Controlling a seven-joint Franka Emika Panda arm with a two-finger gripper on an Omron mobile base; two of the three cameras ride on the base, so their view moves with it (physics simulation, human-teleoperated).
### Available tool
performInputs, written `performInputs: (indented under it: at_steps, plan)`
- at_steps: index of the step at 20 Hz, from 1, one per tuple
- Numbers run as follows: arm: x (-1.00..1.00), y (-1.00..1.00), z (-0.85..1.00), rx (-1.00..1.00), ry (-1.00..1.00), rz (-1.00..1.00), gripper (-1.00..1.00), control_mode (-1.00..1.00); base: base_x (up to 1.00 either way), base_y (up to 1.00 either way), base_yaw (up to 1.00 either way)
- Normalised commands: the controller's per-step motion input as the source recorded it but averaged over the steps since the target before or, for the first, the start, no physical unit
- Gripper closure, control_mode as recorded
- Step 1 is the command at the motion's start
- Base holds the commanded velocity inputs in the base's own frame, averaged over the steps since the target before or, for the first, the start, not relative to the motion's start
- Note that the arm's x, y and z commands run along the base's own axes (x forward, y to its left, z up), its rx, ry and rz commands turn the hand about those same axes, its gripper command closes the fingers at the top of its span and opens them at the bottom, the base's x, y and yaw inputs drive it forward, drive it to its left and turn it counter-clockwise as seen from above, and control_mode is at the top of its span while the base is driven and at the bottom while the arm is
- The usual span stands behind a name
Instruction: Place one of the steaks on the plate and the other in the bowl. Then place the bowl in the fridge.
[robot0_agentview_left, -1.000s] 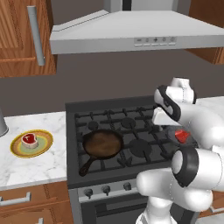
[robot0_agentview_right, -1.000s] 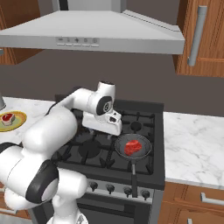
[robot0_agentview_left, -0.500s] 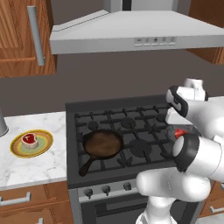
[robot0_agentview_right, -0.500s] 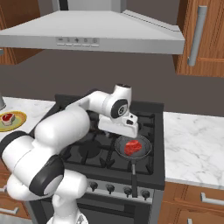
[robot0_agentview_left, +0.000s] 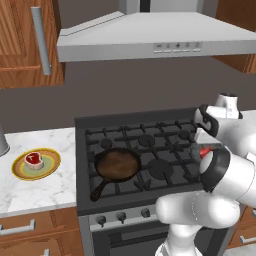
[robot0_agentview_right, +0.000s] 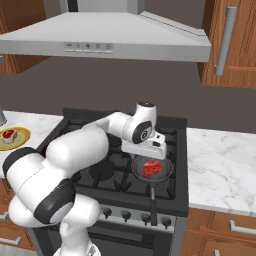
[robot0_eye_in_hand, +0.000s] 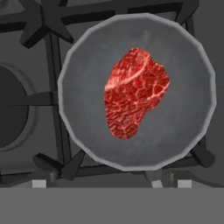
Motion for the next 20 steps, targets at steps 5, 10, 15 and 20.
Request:
performInputs:
  at_steps: [5,10,15,20]
  plan:
    - [0.3,-0.34,-0.09,0.0,0.0,-0.01,-1.0,-1.0,0.0,0.0,0.0]
    - [0.25,-0.16,-0.24,0.0,0.0,-0.01,-1.0,-1.0,0.0,0.0,0.0]
    - [0.1,-0.01,-0.14,0.0,0.02,-0.03,-1.0,-1.0,0.0,0.0,0.0]
    - [-0.17,0.06,-0.02,0.0,0.07,-0.03,-1.0,-1.0,0.0,0.0,0.0]
